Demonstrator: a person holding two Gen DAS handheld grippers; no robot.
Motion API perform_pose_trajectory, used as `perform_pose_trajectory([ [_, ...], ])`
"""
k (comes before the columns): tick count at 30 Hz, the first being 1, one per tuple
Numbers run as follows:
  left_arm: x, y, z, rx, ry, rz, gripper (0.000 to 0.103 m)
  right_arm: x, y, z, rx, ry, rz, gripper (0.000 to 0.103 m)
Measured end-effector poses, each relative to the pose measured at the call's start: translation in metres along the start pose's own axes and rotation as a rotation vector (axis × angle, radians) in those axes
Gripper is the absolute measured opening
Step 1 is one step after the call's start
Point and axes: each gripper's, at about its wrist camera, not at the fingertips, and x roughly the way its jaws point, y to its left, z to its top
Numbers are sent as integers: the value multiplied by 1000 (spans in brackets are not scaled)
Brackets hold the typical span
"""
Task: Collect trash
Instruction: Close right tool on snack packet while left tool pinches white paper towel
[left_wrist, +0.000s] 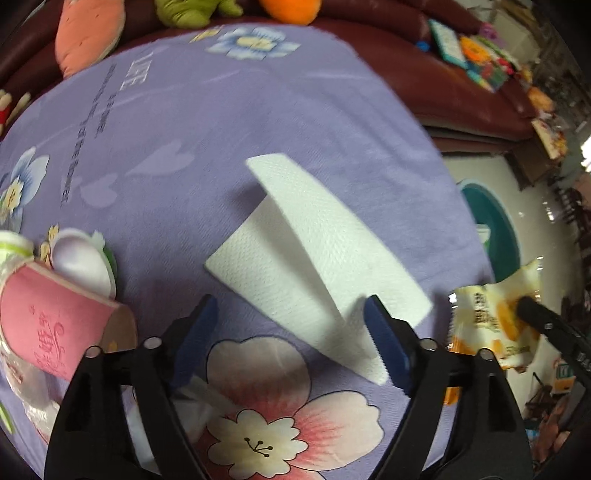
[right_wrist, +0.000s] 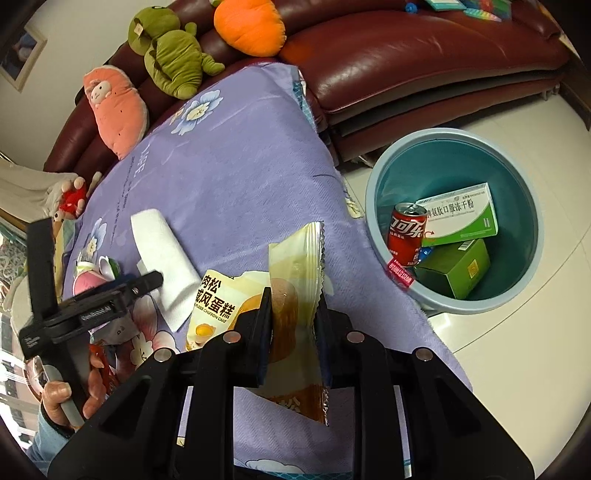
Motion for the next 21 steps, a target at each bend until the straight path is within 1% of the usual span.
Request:
perform_pose_trajectory([
  [2, 9, -2, 1, -12, 33, 4, 90, 1, -3, 1, 3, 3, 7, 22],
  [5, 15, -12, 4, -2, 35, 17, 94, 2, -8, 2, 11, 4, 19, 22],
  [8, 20, -27, 9, 24, 20, 5, 94, 1, -15, 2, 17, 3, 25, 22],
  [10, 22, -36, 10, 48, 7, 19, 93, 1, -18, 1, 19, 3, 27, 22],
  [12, 23, -47, 9, 88, -19, 47, 85, 2, -19, -1, 15, 7, 33, 22],
  [13, 22, -51, 8, 102, -28, 55, 75, 2, -19, -1, 13, 7, 37, 22],
  [14, 21, -56, 7, 120, -39, 49, 58, 2, -19, -1, 14, 4, 47, 20],
  [15, 18, -62, 7, 140, -49, 43, 51, 1, -20, -1, 17, 0, 53, 20],
  [16, 17, -66, 7, 157, -58, 51, 31, 0, -21, 0, 22, -9, 60, 20],
  [17, 15, -69, 7, 171, -65, 56, 13, -2, -22, 2, 29, -20, 67, 19],
  [19, 15, -67, 9, 164, -63, 41, 8, -8, -24, 5, 40, -42, 76, 19],
  [21, 10, -63, 9, 146, -66, 31, 7, -15, -27, 7, 47, -62, 82, 19],
])
